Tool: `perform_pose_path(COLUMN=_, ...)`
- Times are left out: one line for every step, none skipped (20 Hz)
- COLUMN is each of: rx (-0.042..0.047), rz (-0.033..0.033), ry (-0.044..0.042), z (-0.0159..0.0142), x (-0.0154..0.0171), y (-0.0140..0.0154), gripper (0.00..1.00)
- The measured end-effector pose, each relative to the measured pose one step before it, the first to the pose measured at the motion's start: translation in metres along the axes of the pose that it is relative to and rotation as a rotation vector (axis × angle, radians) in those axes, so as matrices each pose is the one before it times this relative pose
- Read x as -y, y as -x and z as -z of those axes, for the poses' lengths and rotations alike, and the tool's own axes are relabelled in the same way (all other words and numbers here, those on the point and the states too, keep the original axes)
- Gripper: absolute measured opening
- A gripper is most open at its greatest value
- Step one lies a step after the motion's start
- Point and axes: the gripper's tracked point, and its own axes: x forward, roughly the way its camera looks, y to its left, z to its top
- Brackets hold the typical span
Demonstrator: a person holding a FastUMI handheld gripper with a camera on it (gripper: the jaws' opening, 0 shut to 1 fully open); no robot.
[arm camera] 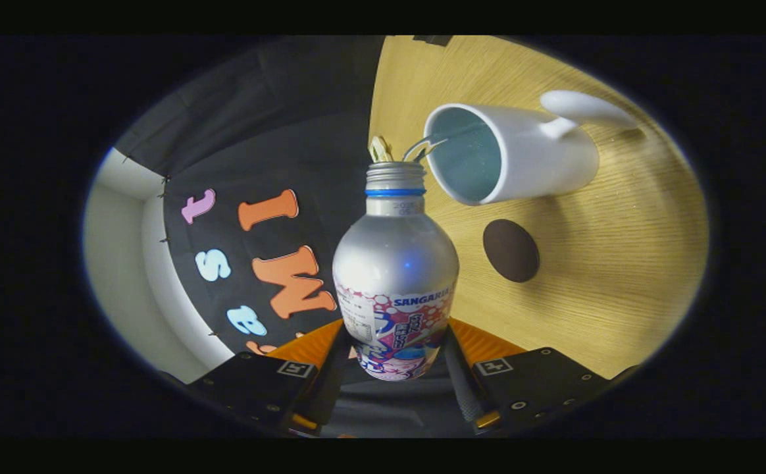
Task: Take the bottle from table, then pour the juice into the cup, finally place the bottle on the coaster
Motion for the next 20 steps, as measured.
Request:
perform_pose_path(rx=-0.00085, rz=0.00189, ry=-0.00147, z=0.00048, x=-0.00116, y=-0.00266, gripper=0.74)
perform_pose_path(rx=0.00062, rz=0.00106, ry=-0.00242, z=-0.00075, x=0.00041, y=-0.00129, gripper=0.74)
perform_pose_path(rx=-0.00374, rz=0.00544, ry=-0.00526, z=0.00061, x=0.00349, y=-0.00102, gripper=0.74)
perform_pose_path(rx=-0.0007, rz=0.00359, ry=-0.00827, z=0.0006, x=0.00299, y=-0.00133, gripper=0.74)
perform_pose_path(rx=-0.00181, rz=0.00573, ry=-0.00523, z=0.0001, x=0.00104, y=-0.00104, gripper=0.74)
perform_pose_path(rx=-0.00326, rz=0.00141, ry=-0.00087, z=0.00047, x=0.00059, y=-0.00121, gripper=0.74)
perform_pose_path(rx=-0.00024, rz=0.00564, ry=-0.00345, z=0.00071, x=0.00146, y=0.00205, gripper=0.74)
perform_pose_path(rx=-0.00327, rz=0.00593, ry=-0.00132, z=0.00052, x=0.0024, y=-0.00036, gripper=0.74)
perform_pose_path(rx=-0.00504, rz=0.00284, ry=-0.00252, z=0.00174, x=0.00082, y=0.00097, gripper=0.73)
perform_pose_path(rx=-0.00608, rz=-0.00321, ry=-0.00308, z=0.00115, x=-0.00178, y=-0.00043, gripper=0.74)
perform_pose_path(rx=-0.00449, rz=-0.00375, ry=-0.00484, z=0.00046, x=-0.00232, y=0.00074, gripper=0.74)
perform_pose_path(rx=-0.00321, rz=-0.00203, ry=-0.00367, z=0.00049, x=-0.00013, y=0.00048, gripper=0.74)
perform_pose_path(rx=-0.00038, rz=0.00237, ry=-0.00351, z=-0.00143, x=0.00059, y=0.00058, gripper=0.74)
perform_pose_path(rx=0.00395, rz=0.00517, ry=-0.00297, z=-0.00243, x=0.00186, y=-0.00119, gripper=0.74)
perform_pose_path(rx=0.00514, rz=0.00383, ry=-0.00258, z=-0.00175, x=0.00089, y=-0.0005, gripper=0.74)
perform_pose_path(rx=0.00314, rz=0.0027, ry=0.00088, z=-0.00223, x=0.00209, y=-0.00168, gripper=0.73)
perform_pose_path(rx=-0.00178, rz=0.00313, ry=-0.00073, z=0.0001, x=0.00189, y=0.00071, gripper=0.73)
perform_pose_path(rx=0.00051, rz=0.00138, ry=-0.00735, z=-0.00072, x=0.00011, y=-0.00162, gripper=0.74)
perform_pose_path(rx=-0.0004, rz=0.00046, ry=-0.01161, z=-0.00142, x=0.00021, y=0.00012, gripper=0.74)
perform_pose_path(rx=0.00277, rz=-0.0013, ry=-0.0115, z=-0.0022, x=-0.00029, y=0.0, gripper=0.74)
